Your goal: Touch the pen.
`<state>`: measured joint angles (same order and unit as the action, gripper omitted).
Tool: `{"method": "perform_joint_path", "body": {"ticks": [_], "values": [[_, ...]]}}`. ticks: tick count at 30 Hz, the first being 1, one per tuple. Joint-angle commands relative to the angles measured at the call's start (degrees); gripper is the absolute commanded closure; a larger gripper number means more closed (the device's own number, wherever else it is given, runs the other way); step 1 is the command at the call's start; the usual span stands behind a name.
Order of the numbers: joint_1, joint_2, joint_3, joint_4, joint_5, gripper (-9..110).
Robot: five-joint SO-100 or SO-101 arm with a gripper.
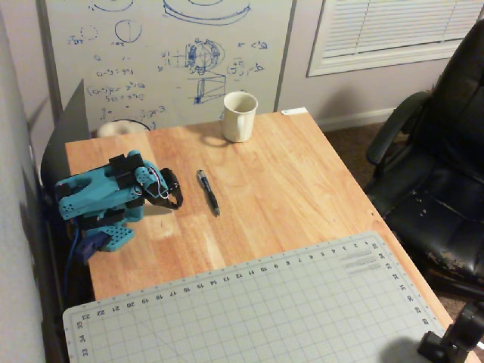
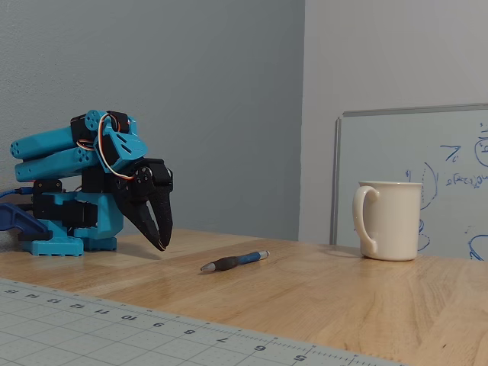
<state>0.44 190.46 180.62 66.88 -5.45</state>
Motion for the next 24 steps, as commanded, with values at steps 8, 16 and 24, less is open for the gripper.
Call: {"method": "perform_joint_path", "body": {"ticks": [8,16,24], "values": [[-0.1,1.6,-0.7,-0.2,0.4,101],[-0.1,1.6,-0.7,-0.2,-0.4,101],[-0.1,1.6,-0.7,-0.2,-0.4,101]]}}
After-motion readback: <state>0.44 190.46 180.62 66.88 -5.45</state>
